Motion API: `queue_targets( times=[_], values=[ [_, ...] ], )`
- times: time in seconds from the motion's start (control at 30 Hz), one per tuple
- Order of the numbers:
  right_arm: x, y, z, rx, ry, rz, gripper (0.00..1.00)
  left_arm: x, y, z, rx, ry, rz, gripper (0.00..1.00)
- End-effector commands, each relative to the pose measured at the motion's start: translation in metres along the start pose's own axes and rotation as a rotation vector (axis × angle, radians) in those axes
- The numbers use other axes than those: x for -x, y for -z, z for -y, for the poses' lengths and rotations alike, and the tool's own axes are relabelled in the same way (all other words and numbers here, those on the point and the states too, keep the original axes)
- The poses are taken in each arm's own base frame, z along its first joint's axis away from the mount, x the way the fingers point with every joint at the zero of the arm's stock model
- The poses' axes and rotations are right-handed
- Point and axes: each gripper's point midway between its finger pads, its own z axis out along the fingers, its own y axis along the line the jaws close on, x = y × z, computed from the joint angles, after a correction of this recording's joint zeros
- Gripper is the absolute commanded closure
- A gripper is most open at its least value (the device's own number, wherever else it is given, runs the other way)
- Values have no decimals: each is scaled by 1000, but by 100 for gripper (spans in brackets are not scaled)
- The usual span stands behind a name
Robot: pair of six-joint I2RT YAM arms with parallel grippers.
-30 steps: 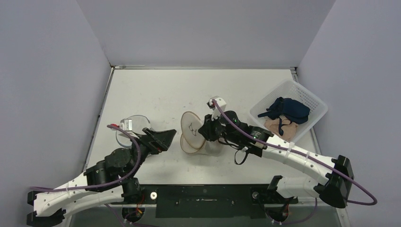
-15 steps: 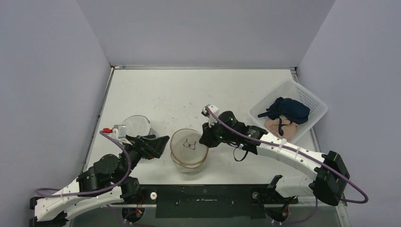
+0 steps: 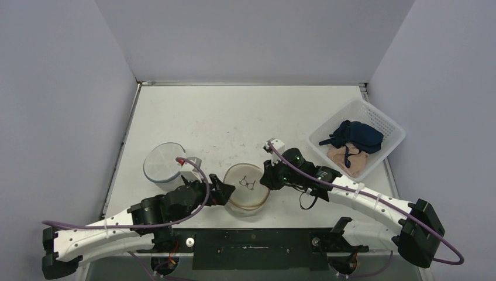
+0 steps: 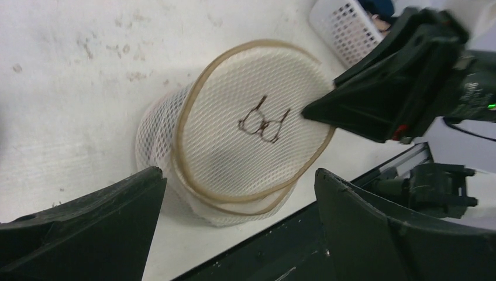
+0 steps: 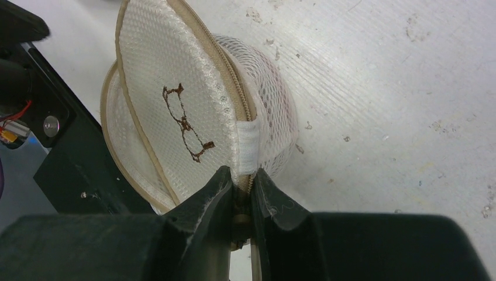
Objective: Unzip the laundry bag and remove the bra
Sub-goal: Unzip the laundry bag at the center of the board, then open the laundry bag at the center of the board.
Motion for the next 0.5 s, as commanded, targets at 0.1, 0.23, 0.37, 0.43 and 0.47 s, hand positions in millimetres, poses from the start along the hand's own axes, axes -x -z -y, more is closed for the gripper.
queue_targets(
  times=[0.1,0.23,0.37,0.43,0.47],
  values=[
    [0,19,14,-78,-44,70,70,-32,-15,-6,22,118,-65,14],
    [-2,28,12,-78,-45,82,50,-34,-18,-17,63,121,-49,20],
    [-3,36,9,-86,-44,91,39,-32,-22,-21,84,131,-25,25],
    [-3,39,8,-94,-50,100,36,-29,-24,-20,82,133,-17,28],
    [-1,42,7,-98,-55,111,36,-28,-25,-19,86,131,-14,31]
  ],
)
